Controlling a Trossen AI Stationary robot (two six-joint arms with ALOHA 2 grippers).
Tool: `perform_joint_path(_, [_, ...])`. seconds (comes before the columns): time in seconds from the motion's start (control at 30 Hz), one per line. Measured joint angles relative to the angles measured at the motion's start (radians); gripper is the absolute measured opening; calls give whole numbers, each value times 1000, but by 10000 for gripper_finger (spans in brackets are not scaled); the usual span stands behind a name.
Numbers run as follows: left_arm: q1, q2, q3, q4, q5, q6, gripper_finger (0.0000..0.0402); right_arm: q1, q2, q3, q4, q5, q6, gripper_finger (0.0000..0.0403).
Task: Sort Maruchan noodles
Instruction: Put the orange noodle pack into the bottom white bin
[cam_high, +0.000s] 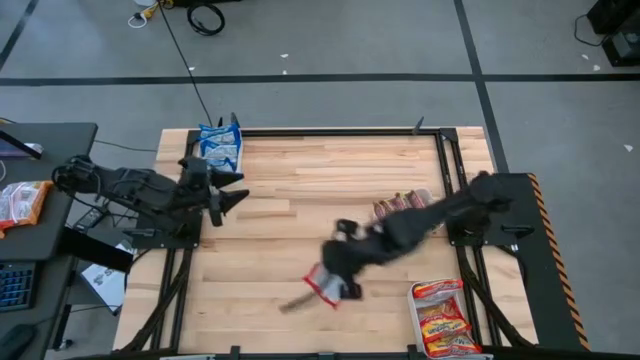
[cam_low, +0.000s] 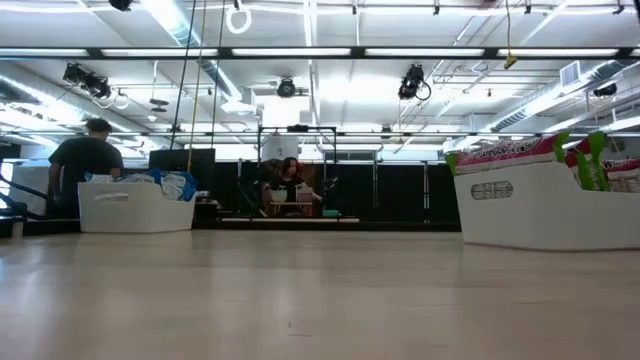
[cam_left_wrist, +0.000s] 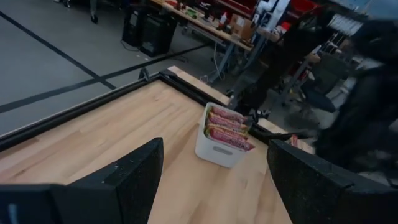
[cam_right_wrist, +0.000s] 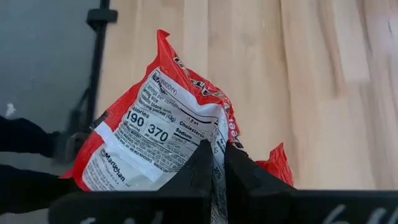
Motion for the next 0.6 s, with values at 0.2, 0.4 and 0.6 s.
perform_joint_path(0.2, [0,87,0,143,13,36,290,238,-77,0,-262,150,365,17])
perform_joint_path(0.4, [0,220,0,473,93,158,290,456,-71,-21,-516,199,704,17])
perform_joint_path(0.6, [-11,374,0,756,95,190,290,693,-70,-129,-606,269,1141,17])
